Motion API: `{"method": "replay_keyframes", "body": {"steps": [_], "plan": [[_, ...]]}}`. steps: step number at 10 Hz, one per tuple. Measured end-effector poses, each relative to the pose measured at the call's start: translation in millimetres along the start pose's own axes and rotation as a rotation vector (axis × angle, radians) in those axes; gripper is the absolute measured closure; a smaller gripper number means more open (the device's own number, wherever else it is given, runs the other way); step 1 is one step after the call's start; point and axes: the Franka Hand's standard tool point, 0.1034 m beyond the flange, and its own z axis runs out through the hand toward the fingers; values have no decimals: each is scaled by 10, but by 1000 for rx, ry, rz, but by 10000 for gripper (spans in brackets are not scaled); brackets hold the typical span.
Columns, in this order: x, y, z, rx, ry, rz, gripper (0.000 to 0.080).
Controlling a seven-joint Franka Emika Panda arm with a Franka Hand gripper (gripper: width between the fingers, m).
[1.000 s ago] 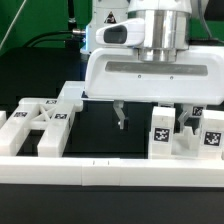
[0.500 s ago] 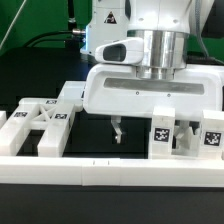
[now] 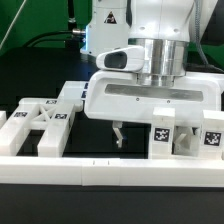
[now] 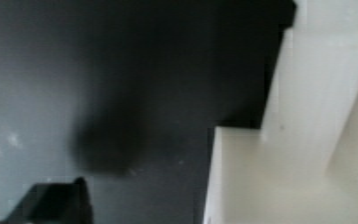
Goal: Assemble chair
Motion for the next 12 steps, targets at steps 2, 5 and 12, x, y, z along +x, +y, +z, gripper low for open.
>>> {"method": "replay_keyframes", "body": {"steps": [2, 5, 12], "plan": [[0, 0, 0, 0, 0, 0, 361], [7, 2, -3, 0, 3, 0, 763], [117, 188, -587, 40, -66, -1, 766]]}}
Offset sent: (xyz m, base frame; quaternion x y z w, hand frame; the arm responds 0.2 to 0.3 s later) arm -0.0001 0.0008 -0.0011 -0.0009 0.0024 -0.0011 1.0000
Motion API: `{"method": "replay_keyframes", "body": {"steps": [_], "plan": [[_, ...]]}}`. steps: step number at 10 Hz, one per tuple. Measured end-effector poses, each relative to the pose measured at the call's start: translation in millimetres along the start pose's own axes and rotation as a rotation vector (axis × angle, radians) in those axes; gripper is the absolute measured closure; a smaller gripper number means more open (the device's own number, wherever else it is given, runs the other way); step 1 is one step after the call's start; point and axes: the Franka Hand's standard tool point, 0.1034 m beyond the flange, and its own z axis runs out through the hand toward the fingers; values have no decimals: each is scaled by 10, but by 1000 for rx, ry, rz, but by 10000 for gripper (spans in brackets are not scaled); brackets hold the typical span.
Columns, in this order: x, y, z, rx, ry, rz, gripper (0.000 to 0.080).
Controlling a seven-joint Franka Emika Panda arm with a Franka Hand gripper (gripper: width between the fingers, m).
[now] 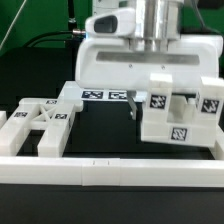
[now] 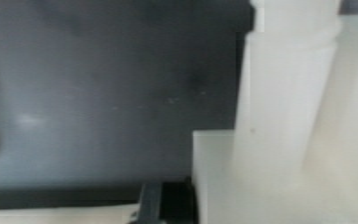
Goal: Assemble chair
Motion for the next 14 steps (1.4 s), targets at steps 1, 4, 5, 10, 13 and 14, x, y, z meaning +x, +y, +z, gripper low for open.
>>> {"method": "replay_keyframes", "body": {"steps": [1, 4, 5, 10, 13, 14], "plan": [[61, 56, -89, -4, 13, -1, 766], [-91, 11, -44, 21, -187, 13, 766], [-106, 25, -32, 27, -264, 19, 766], [-196, 196, -107, 48, -633, 39, 766], [-310, 227, -138, 47, -868, 14, 766], [-248, 227, -111, 53, -959, 4, 766]]}}
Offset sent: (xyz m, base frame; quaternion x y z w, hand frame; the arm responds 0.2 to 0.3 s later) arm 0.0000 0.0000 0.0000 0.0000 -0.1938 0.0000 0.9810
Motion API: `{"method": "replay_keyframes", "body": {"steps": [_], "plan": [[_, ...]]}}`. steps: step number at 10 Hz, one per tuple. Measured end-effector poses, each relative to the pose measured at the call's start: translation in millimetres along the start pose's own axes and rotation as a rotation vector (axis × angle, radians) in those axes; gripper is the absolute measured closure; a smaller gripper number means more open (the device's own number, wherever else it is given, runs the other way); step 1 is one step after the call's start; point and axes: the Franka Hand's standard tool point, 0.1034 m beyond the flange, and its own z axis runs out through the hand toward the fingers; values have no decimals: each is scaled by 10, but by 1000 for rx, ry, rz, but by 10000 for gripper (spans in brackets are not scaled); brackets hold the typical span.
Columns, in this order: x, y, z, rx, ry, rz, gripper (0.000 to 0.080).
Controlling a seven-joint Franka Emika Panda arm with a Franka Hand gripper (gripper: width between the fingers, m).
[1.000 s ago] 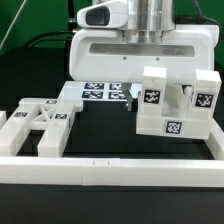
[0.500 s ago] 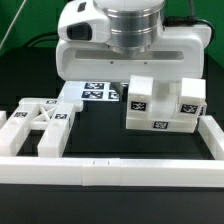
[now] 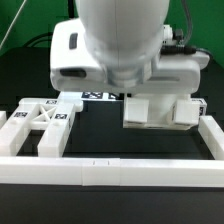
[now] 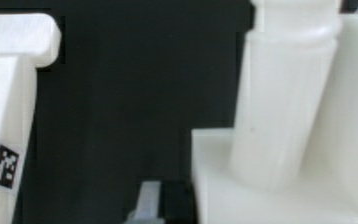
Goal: Assemble chair
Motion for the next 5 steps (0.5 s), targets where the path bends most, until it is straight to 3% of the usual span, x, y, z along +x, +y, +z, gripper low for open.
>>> {"method": "replay_keyframes", "body": {"steps": [3, 4, 5], "plan": [[-8, 61, 134, -28, -179, 24, 766], [-115, 19, 182, -29, -210, 20, 766], [-113, 16, 202, -23, -192, 22, 766]]}}
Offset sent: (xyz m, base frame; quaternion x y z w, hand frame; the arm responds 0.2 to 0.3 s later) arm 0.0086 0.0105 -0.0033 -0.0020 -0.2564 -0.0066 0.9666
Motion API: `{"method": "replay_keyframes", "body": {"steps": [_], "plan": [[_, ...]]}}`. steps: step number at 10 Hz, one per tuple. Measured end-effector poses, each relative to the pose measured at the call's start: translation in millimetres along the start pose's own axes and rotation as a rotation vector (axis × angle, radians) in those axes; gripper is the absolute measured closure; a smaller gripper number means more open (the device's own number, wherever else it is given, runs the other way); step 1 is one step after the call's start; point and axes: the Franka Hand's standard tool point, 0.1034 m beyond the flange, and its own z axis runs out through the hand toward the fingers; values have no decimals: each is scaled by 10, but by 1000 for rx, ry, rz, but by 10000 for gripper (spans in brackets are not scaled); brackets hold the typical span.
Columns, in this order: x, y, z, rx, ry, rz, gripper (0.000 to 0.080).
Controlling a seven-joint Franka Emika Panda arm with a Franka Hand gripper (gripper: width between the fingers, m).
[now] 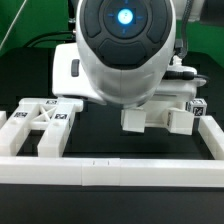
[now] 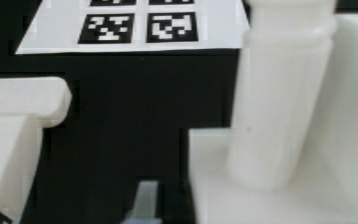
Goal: Assemble chair
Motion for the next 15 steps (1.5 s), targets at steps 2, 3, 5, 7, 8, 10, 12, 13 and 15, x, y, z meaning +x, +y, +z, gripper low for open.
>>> {"method": "replay_keyframes", "body": {"steps": [2, 3, 5, 7, 8, 10, 12, 13, 15], "plan": [[30, 48, 24, 5, -4, 11, 548], [32, 54, 22, 6, -3, 13, 364], [47, 76, 40, 8, -8, 20, 235], [40, 203, -36, 11, 3, 2, 169], [-31, 236, -76, 16, 1, 3, 153], [-59, 289, -150, 22, 21, 7, 151], [-105, 332, -175, 29, 44, 15, 151], [-126, 361, -214, 20, 54, 19, 151], [-24, 345, -360, 20, 230, 23, 151]]}}
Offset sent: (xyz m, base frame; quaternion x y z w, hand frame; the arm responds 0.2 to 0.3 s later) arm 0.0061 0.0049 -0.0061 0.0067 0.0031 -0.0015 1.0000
